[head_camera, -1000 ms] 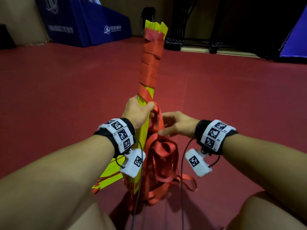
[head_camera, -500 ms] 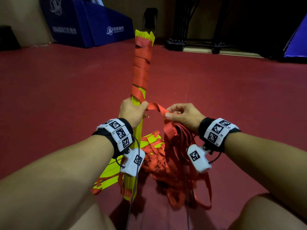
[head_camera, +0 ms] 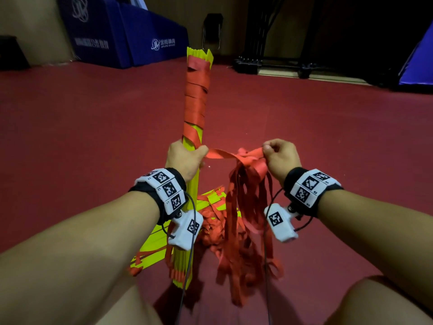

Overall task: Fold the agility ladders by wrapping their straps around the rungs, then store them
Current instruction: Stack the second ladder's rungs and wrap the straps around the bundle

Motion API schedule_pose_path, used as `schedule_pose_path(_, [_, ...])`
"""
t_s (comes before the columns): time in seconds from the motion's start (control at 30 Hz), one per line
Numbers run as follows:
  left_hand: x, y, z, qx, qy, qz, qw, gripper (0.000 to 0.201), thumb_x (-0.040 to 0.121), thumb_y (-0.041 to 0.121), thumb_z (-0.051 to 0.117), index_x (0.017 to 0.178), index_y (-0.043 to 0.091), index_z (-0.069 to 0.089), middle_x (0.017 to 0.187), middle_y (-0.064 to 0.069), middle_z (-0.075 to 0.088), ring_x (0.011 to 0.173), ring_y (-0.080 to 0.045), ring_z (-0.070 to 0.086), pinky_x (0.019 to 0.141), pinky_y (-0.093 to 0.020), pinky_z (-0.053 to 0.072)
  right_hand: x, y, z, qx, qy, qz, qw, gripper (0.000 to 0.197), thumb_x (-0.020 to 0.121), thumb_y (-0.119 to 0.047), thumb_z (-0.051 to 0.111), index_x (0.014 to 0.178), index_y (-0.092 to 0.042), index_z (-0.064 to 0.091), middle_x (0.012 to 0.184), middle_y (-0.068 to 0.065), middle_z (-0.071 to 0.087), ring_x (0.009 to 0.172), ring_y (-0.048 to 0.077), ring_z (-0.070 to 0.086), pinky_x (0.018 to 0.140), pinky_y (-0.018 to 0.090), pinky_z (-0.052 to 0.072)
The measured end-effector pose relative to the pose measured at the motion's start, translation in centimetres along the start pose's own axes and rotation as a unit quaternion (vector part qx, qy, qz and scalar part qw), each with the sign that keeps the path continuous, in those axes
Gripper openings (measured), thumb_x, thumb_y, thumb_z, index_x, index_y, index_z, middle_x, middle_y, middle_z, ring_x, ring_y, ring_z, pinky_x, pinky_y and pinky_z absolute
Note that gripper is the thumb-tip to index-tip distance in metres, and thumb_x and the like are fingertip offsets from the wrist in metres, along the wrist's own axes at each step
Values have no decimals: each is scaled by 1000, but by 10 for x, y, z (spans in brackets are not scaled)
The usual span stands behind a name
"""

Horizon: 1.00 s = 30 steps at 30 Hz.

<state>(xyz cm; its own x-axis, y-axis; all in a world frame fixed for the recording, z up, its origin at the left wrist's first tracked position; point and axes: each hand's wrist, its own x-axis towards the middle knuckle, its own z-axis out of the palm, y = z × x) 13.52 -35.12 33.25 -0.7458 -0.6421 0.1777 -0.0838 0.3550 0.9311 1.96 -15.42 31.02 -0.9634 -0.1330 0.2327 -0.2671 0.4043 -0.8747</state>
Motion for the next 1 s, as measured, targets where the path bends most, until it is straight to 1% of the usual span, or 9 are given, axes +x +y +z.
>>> schedule_pose_path(0.07, [-1, 0, 0, -2, 4, -2, 1000, 13, 83, 14, 66, 71, 8, 64, 47, 2, 60, 45, -9, 64, 47, -21, 47, -2, -3, -1, -22, -5, 3, 1000, 25, 100, -24, 47, 81, -14, 60, 71, -1, 58, 65, 16, 51, 67, 30, 38])
schedule_pose_path(0.2, [2, 0, -1, -7, 15, -26, 1000, 17, 82, 17, 65, 69, 7, 67, 46, 2, 62, 42, -10, 61, 56, -26, 51, -2, 3, 6, 13, -69, 12, 997, 32, 90, -38, 35, 78, -16, 54, 64, 1, 66, 65, 23, 60, 74, 49, 53])
schedule_pose_path(0.27, [3, -1, -2, -21, 21, -38, 999, 18, 81, 18, 65, 70, 4, 68, 47, 0, 63, 42, -13, 60, 58, -30, 53, -5, -1, 5, 4, -99, 4, 995, 29, 95, -35, 35, 82, -15, 53, 67, 2, 69, 67, 23, 63, 75, 46, 54])
schedule_pose_path(0.43, [5, -3, -3, -33, 28, -48, 998, 22, 80, 20, 66, 74, 0, 71, 56, -7, 69, 52, -23, 67, 61, -40, 60, -13, -12, 4, 14, -176, -5, 984, 34, 108, -17, 27, 81, -13, 46, 58, -1, 67, 52, 18, 53, 57, 35, 43])
schedule_pose_path(0.53, [6, -4, -4, -35, 30, -51, 998, 24, 80, 22, 65, 74, -1, 71, 58, -8, 70, 50, -21, 65, 64, -42, 61, -19, -18, 10, 66, -210, 29, 975, 44, 110, -19, 26, 78, -8, 55, 67, 11, 70, 65, 27, 60, 68, 40, 51])
schedule_pose_path(0.67, [4, -5, -2, -70, 7, -50, 996, 22, 74, 23, 64, 57, 9, 68, 54, -7, 67, 51, -25, 65, 65, -46, 61, -28, -30, 8, 93, -231, 107, 963, 55, 109, -37, 26, 77, -10, 62, 82, 10, 70, 76, 23, 66, 75, 33, 40])
schedule_pose_path(0.77, [-1, -2, 6, -133, -23, -63, 989, 19, 78, 13, 63, 59, 11, 63, 57, -8, 64, 53, -24, 66, 60, -41, 59, -35, -33, 14, 131, -275, 134, 943, 22, 105, -29, 46, 87, -19, 40, 87, 7, 62, 75, 25, 65, 61, 28, 36])
schedule_pose_path(0.87, [-4, 3, 12, -168, -50, -64, 982, 20, 82, 2, 58, 63, 7, 60, 58, -6, 62, 52, -20, 65, 58, -34, 54, -39, -21, 24, 42, -322, 29, 945, 38, 89, -10, 72, 89, -21, 35, 89, 12, 58, 74, 21, 57, 58, 32, 40])
schedule_pose_path(1.0, [-3, 3, 13, -174, -57, -58, 981, 15, 81, 7, 60, 67, 6, 63, 57, -9, 62, 54, -24, 63, 59, -35, 52, -43, -21, 27, -87, -328, -63, 939, 49, 70, -28, 88, 84, -24, 41, 97, 9, 66, 73, 32, 63, 72, 46, 53])
